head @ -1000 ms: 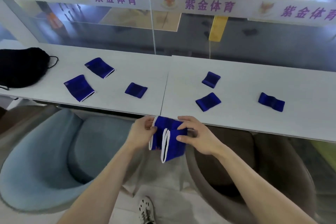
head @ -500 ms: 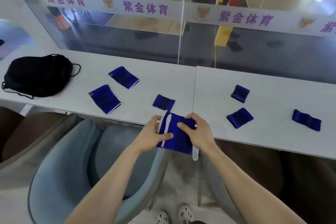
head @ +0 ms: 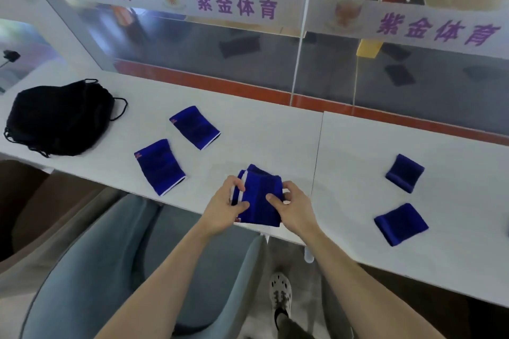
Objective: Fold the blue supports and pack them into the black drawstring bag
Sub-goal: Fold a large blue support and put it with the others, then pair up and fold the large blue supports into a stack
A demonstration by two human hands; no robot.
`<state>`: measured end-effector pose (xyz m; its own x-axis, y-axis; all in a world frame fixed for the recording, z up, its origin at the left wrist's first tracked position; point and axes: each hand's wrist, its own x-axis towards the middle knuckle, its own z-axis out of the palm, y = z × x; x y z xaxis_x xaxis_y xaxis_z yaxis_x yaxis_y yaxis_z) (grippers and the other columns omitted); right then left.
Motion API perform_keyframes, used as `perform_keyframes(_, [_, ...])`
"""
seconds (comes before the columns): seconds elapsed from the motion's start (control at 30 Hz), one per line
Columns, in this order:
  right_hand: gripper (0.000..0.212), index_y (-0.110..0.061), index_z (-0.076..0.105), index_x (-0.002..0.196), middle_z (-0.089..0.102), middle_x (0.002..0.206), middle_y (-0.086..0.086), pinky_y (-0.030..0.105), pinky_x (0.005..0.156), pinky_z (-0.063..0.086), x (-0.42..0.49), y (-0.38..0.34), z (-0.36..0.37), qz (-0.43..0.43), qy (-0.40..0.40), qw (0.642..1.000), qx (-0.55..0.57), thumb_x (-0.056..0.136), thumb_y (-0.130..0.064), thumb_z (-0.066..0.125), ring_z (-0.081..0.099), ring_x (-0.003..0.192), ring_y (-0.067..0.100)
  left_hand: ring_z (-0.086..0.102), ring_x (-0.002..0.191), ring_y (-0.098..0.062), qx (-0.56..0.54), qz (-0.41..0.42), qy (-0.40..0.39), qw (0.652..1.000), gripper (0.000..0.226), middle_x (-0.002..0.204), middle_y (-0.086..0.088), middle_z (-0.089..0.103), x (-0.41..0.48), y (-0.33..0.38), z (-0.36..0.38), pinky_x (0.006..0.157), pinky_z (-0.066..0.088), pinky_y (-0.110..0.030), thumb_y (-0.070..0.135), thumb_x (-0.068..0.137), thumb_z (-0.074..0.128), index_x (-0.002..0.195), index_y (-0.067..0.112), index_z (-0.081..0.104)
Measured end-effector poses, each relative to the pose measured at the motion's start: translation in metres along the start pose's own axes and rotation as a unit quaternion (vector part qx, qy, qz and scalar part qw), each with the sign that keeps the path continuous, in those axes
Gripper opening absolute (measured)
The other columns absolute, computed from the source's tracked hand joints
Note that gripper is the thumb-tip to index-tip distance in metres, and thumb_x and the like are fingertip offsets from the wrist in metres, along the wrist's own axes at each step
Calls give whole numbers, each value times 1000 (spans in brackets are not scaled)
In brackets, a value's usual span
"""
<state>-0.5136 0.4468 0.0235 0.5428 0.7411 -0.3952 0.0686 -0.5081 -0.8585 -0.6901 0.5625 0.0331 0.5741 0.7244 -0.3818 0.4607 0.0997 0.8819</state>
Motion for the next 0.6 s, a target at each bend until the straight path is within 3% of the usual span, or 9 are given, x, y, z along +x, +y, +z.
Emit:
perform_keyframes(0.1, [28, -28, 59, 126, 75, 104, -7, 44, 73, 68, 48, -3, -5, 19, -56, 994, -96, 103, -41, 67, 79, 81, 20, 51, 64, -15, 77, -8, 67, 995, 25, 88, -15, 60, 48, -2, -2, 65, 58, -53, 2, 99, 67, 102, 26, 60])
perform_keyframes(0.17, [33, -27, 59, 131, 75, 105, -11, 44, 85, 65, 73, 0, -14, 12, -81, 974, -212, 103, -44, 62, 77, 92, 20, 46, 64, -13, 96, -25, 106, 989, 25, 78, 1, 52, 77, -5, -1, 70, 60, -56, 4, 100, 67, 101, 28, 64])
perform_keyframes(0.27, [40, -21, 55, 145, 73, 126, 4, 44, 95, 59, 107, 6, -30, -25, -93, 924, -370, 107, -35, 57, 70, 112, 30, 52, 73, -19, 94, -44, 115, 988, 23, 82, 9, 53, 117, -6, 2, 77, 63, -58, 8, 100, 69, 105, 31, 68])
perform_keyframes(0.33, [39, -16, 54, 145, 70, 132, 8, 45, 94, 59, 126, 10, -37, -40, -97, 895, -433, 108, -30, 54, 69, 115, 34, 61, 78, -27, 95, -55, 108, 988, 24, 88, 10, 59, 138, -3, 4, 78, 64, -57, 12, 99, 72, 105, 35, 71])
perform_keyframes(0.43, [38, -14, 59, 142, 65, 138, 7, 45, 98, 57, 145, 14, -43, -57, -117, 864, -486, 108, -29, 51, 67, 119, 33, 70, 89, -35, 88, -61, 103, 989, 25, 100, 7, 67, 168, 0, 9, 79, 65, -56, 15, 96, 75, 105, 38, 74])
perform_keyframes(0.6, [37, -13, 63, 138, 65, 137, 6, 46, 100, 56, 164, 21, -48, -63, -134, 855, -497, 106, -29, 52, 64, 123, 32, 64, 70, -18, 65, -37, 80, 994, 30, 109, -1, 66, 217, 13, 18, 77, 68, -45, 12, 93, 79, 113, 34, 76])
